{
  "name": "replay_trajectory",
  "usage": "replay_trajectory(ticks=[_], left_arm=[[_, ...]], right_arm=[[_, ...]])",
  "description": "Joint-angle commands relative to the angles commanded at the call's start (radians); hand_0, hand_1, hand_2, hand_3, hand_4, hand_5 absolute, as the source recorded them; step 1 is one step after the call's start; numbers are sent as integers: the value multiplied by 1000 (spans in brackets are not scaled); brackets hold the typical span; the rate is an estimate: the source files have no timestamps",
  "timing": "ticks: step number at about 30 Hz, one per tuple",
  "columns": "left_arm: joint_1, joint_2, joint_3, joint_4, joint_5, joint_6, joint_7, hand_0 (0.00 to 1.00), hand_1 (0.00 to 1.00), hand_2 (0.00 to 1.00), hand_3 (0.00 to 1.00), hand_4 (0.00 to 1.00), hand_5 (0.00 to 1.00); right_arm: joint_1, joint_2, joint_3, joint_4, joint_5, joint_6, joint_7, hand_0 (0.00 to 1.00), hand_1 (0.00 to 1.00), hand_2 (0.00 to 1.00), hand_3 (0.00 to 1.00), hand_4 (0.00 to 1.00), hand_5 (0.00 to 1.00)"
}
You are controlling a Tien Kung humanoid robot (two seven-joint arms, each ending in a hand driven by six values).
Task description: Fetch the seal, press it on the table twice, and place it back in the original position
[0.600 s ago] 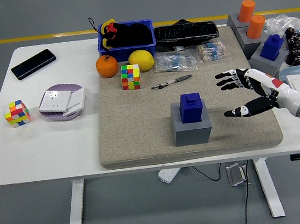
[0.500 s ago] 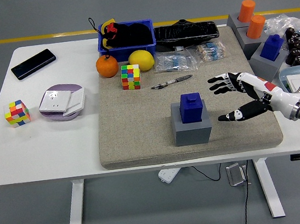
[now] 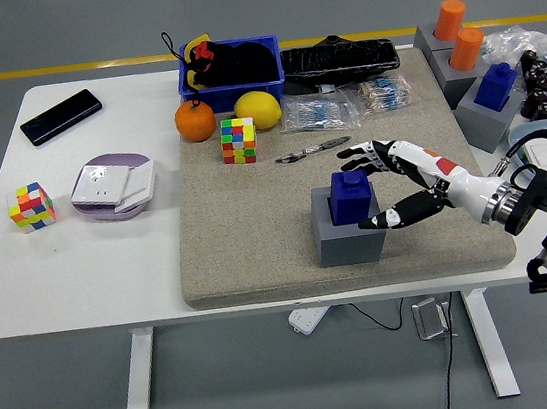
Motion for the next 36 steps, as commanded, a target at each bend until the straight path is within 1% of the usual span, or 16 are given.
replay_trajectory(ticks=[9, 10, 15, 16, 21, 22, 27, 29, 33, 34, 36], left_arm=[[3, 1, 11, 2, -7, 0, 1, 746, 696, 684, 753, 682, 304], [3, 0, 10, 2, -6, 0, 1, 747, 697, 684, 753, 683, 305], [3, -1, 5, 1, -3, 0, 0, 747, 697, 684, 753, 683, 305], [3, -2, 4, 1, -3, 0, 0, 746, 697, 684, 753, 683, 306], [5, -4, 1, 1, -1, 0, 0, 746, 697, 684, 753, 683, 306], [5, -4, 1, 1, -1, 0, 0, 747, 697, 685, 753, 684, 306], [3, -6, -3, 1, 0, 0, 0, 747, 697, 685, 753, 684, 306], [3, -6, -3, 2, 0, -1, 0, 747, 697, 684, 753, 684, 307], [2, -8, -2, 3, -3, 0, 1, 747, 697, 684, 753, 684, 307], [2, -9, -1, 3, -4, 0, 1, 747, 696, 685, 753, 684, 307], [2, -10, -2, 2, -3, 0, 1, 747, 696, 685, 753, 684, 307]], right_arm=[[31, 6, -39, -21, 3, -25, 12, 841, 761, 760, 826, 998, 2], [32, 5, -41, -22, 3, -29, 13, 757, 673, 671, 747, 879, 2], [35, 4, -53, -24, 4, -45, 17, 757, 673, 671, 747, 879, 2], [36, 3, -55, -24, 5, -46, 17, 686, 555, 564, 674, 794, 2], [36, 3, -63, -25, 11, -47, 17, 686, 555, 564, 674, 794, 2], [36, 3, -64, -25, 13, -47, 17, 611, 495, 515, 619, 771, 2], [40, 5, -72, -28, 24, -48, 19, 611, 495, 515, 619, 771, 2], [42, 6, -76, -31, 30, -51, 22, 597, 483, 508, 613, 765, 2], [47, 8, -85, -36, 41, -70, 30, 597, 483, 508, 613, 765, 2], [48, 8, -87, -37, 42, -75, 31, 576, 457, 482, 569, 755, 2], [53, 9, -95, -41, 52, -90, 39, 576, 457, 482, 569, 755, 2]])
